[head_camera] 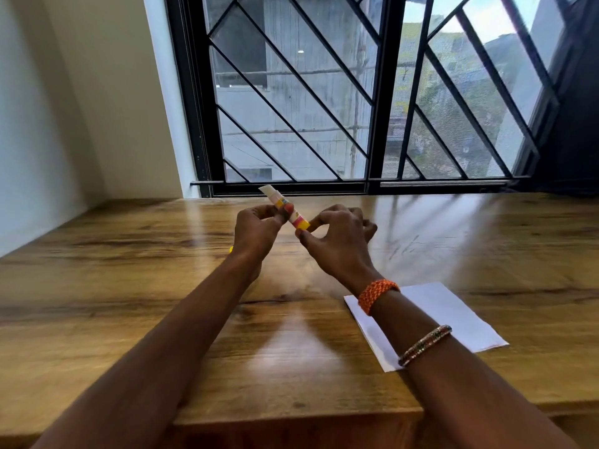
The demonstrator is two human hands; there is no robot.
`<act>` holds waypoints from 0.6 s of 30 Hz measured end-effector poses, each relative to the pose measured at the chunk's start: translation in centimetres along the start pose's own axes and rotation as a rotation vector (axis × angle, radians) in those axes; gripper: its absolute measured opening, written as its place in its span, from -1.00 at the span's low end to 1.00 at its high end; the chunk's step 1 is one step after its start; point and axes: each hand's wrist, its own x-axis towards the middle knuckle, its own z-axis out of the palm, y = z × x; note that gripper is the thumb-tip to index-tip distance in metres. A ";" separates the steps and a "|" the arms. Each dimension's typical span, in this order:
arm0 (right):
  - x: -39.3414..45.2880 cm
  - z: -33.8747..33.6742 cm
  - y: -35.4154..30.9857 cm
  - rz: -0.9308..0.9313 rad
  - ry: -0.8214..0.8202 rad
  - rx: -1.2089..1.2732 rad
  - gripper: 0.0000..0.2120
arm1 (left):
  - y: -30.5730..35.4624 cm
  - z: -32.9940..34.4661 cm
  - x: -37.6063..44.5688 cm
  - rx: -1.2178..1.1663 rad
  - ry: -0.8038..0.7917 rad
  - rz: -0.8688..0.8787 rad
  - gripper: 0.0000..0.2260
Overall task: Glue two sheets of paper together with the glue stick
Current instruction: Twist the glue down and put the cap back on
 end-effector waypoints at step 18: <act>-0.6 0.1 -1.1 0.304 -0.300 0.865 -0.76 | 0.4 -0.3 0.0 -0.196 -0.132 -0.143 -0.88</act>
